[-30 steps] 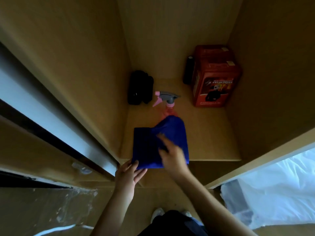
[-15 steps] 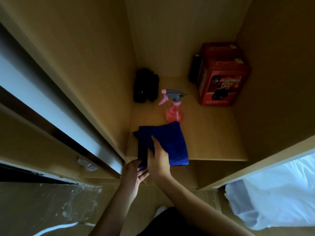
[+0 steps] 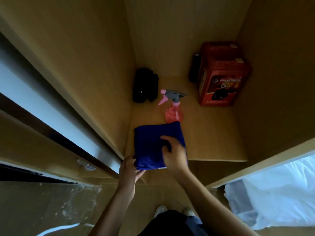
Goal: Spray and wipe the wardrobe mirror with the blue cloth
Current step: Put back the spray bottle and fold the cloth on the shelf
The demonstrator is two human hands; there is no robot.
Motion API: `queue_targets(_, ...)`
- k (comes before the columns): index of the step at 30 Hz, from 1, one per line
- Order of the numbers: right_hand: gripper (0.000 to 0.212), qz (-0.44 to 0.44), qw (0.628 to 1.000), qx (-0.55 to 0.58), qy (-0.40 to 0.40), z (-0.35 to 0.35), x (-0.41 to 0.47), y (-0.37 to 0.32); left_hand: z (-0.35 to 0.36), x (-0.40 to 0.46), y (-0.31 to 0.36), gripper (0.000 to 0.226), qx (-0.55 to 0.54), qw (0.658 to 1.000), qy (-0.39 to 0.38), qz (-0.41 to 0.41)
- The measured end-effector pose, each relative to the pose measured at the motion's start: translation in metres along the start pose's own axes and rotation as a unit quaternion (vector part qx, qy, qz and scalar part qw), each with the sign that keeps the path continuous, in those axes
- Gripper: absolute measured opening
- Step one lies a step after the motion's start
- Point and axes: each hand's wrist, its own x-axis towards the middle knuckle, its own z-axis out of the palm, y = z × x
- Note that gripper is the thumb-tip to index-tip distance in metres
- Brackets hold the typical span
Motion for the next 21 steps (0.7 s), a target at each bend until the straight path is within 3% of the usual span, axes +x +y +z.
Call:
queue_targets(2, 0.035, 0.061, 0.993, -0.050, 0.083, -0.022, 0.019, 0.018, 0.001, 0.003, -0.001, 0.015, 0.054, 0.998, -0.006, 0.027)
queue_targets(4, 0.037, 0.118, 0.986, -0.105, 0.054, -0.035, 0.029, 0.031, 0.000, 0.004, -0.004, 0.014, 0.159, 0.984, 0.001, 0.082)
queue_targets(6, 0.046, 0.167, 0.982, -0.088, 0.005, -0.039, 0.031, 0.035, 0.000, 0.006, -0.006, 0.017, 0.263, 0.955, 0.006, 0.137)
queue_targets(9, 0.047, 0.161, 0.984, -0.079, -0.022, -0.040, 0.031, 0.034, 0.002, 0.006, -0.005, 0.027, 0.333, 0.925, 0.001, 0.181)
queue_targets(14, 0.038, 0.157, 0.987, -0.022, -0.028, -0.052, 0.035, 0.032, 0.008, -0.004, -0.001, 0.029, 0.355, 0.911, 0.006, 0.210)
queue_targets(18, 0.045, 0.057, 0.977, -0.205, 0.032, -0.053, 0.027, 0.039, 0.022, -0.012, -0.008, 0.051, 0.501, 0.790, 0.052, 0.349)
queue_targets(21, 0.054, -0.094, 0.946, -0.311, 0.009, -0.040, 0.029, 0.034, 0.052, 0.002, -0.007, 0.051, 0.569, 0.692, -0.011, 0.444)
